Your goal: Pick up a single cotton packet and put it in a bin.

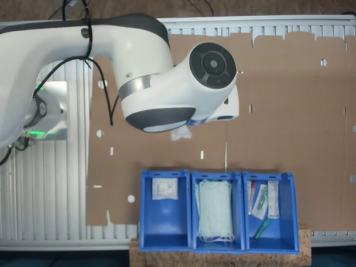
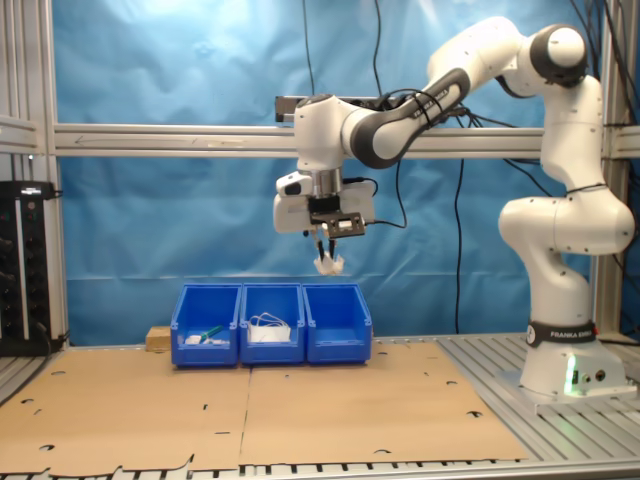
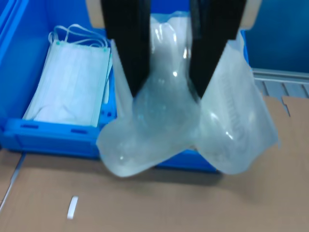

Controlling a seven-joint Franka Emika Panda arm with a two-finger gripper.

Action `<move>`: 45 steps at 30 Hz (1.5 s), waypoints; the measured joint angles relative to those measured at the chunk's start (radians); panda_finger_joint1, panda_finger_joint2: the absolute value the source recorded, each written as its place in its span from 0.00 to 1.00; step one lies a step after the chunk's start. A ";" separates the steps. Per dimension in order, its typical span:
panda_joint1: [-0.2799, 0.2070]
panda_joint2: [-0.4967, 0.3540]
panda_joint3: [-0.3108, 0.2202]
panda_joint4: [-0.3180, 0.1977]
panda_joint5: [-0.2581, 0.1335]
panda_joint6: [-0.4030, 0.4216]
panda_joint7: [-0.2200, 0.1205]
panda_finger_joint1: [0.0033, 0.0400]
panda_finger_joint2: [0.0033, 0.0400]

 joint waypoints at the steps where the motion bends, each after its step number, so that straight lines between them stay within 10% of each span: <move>1: -0.002 -0.005 -0.013 0.000 -0.016 0.000 -0.001 0.06 0.06; 25: 0.069 -0.187 -0.381 -0.009 -0.331 0.000 -0.041 0.06 0.06; 45: 0.227 -0.212 -0.595 0.019 -0.419 0.000 -0.094 0.06 0.06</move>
